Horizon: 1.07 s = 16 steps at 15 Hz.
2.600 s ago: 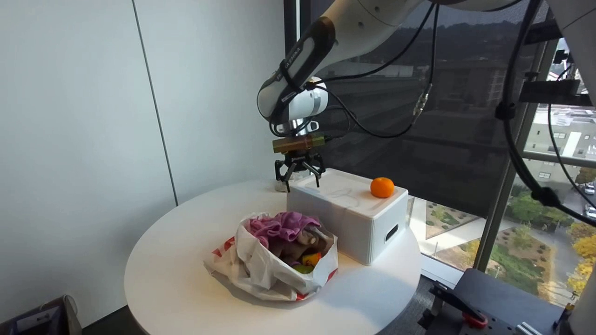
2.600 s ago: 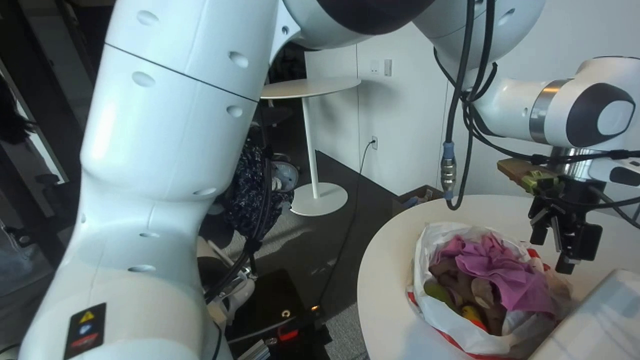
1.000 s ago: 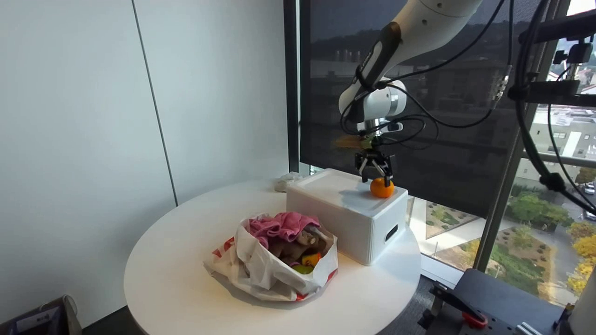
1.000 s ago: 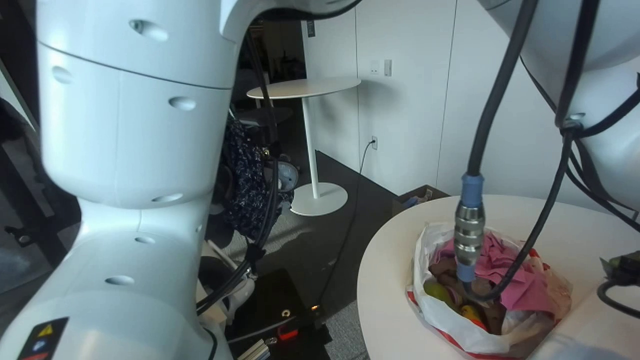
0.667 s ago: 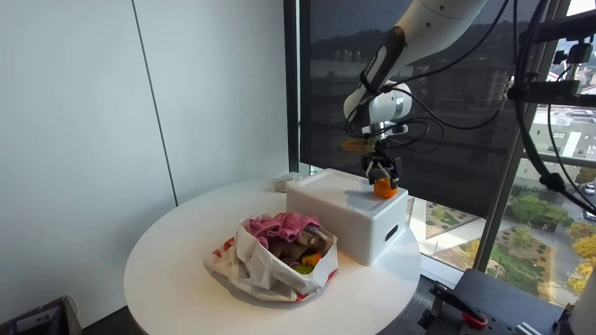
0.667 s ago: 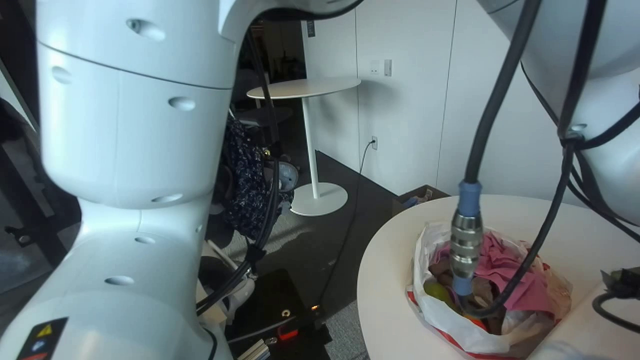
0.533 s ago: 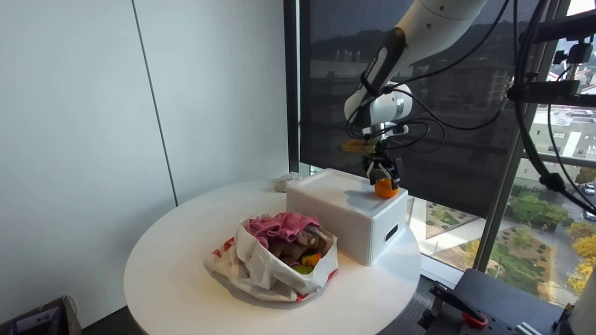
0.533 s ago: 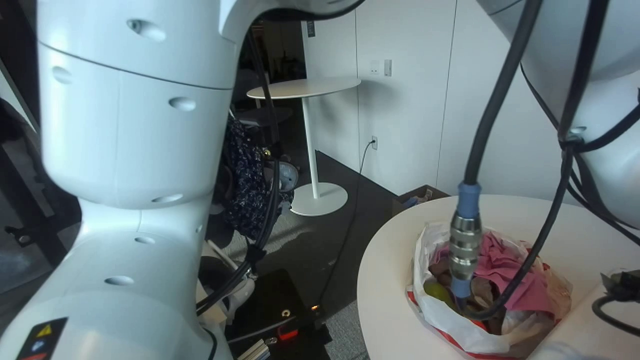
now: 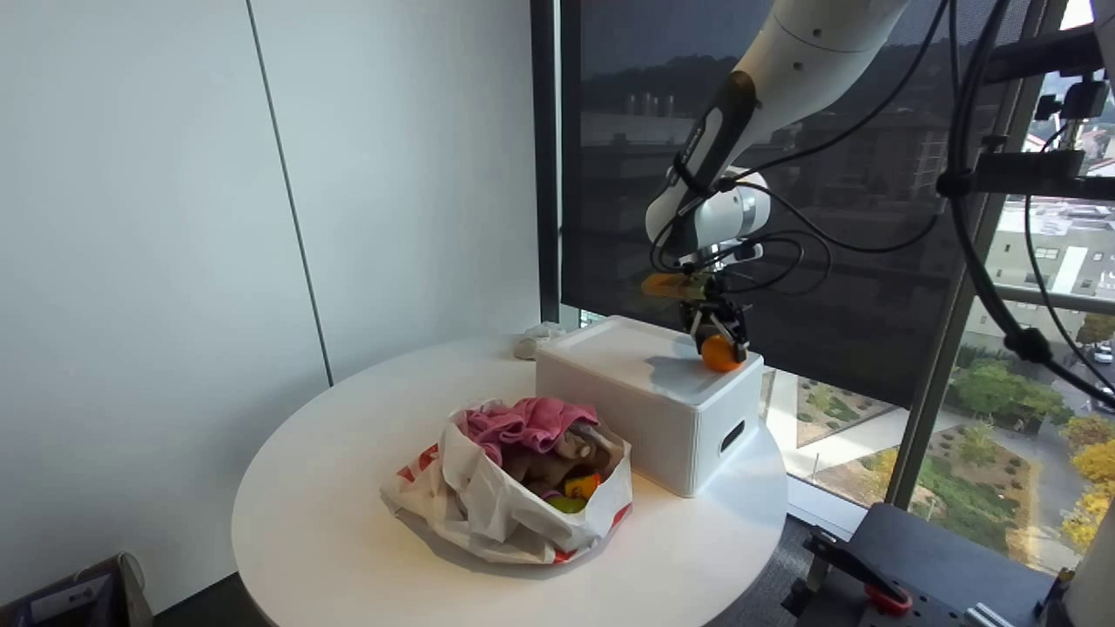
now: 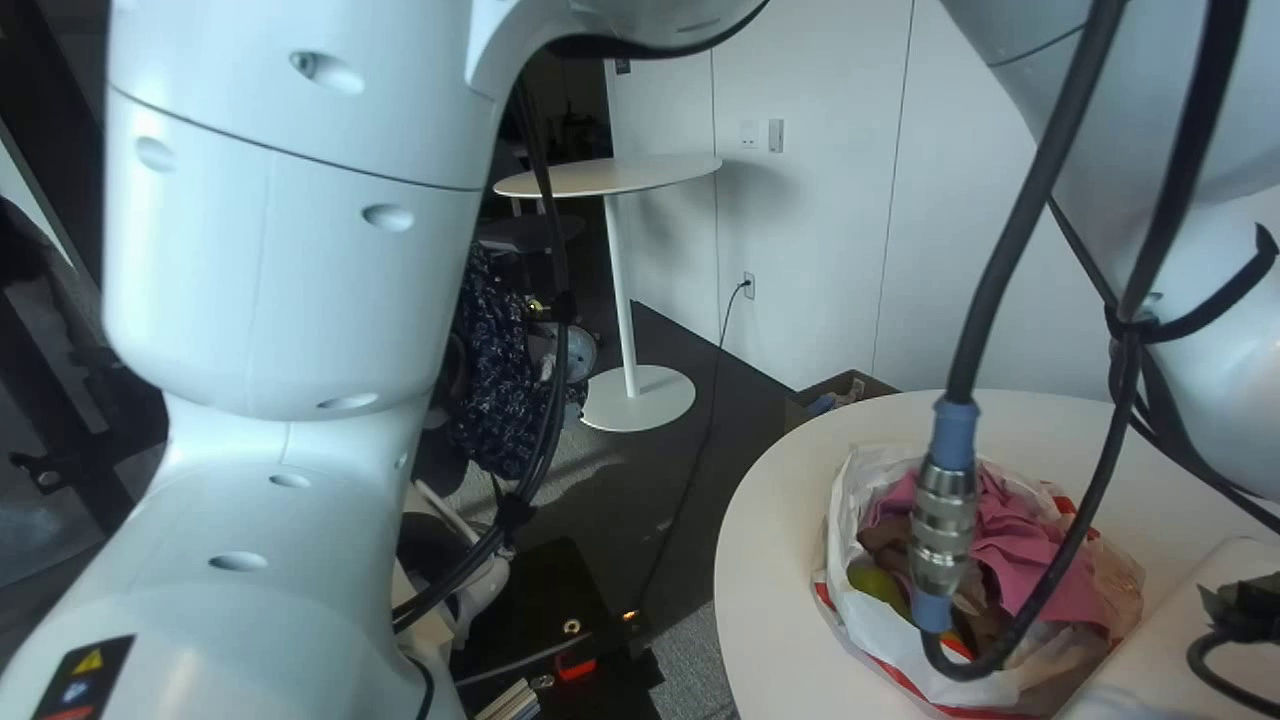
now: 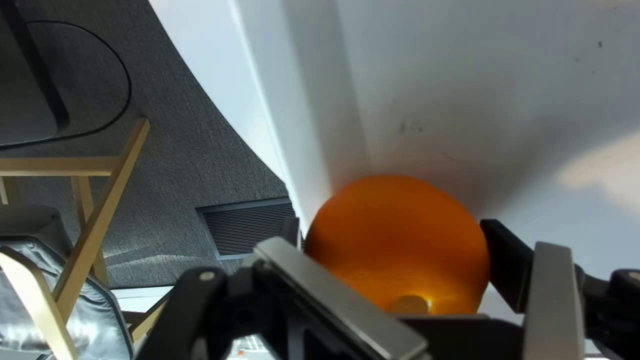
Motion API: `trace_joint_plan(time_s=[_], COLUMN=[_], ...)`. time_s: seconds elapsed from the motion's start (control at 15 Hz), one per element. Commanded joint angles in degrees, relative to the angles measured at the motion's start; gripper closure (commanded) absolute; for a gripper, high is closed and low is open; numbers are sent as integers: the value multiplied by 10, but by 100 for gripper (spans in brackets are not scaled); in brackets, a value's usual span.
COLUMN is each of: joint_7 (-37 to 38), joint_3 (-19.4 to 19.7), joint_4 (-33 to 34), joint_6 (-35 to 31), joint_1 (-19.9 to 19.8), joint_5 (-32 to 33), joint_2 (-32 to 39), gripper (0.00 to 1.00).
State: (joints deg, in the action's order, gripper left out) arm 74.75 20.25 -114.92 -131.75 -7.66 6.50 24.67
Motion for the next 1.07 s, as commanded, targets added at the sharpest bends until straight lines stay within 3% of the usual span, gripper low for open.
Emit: trace_joint_plan(time_s=[0.0, 0.33, 0.8, 1.0], joint_7=[8, -9, -69, -130], joint_3=[3, -12, -98, -131], joint_4=[-4, -1, 18, 24], joint_6=[-20, -48, -18, -16], joint_1=[3, 40, 113, 126], joint_5=[18, 79, 104, 91], joint_2=[-3, -23, -32, -19], gripper=[41, 42, 42, 42])
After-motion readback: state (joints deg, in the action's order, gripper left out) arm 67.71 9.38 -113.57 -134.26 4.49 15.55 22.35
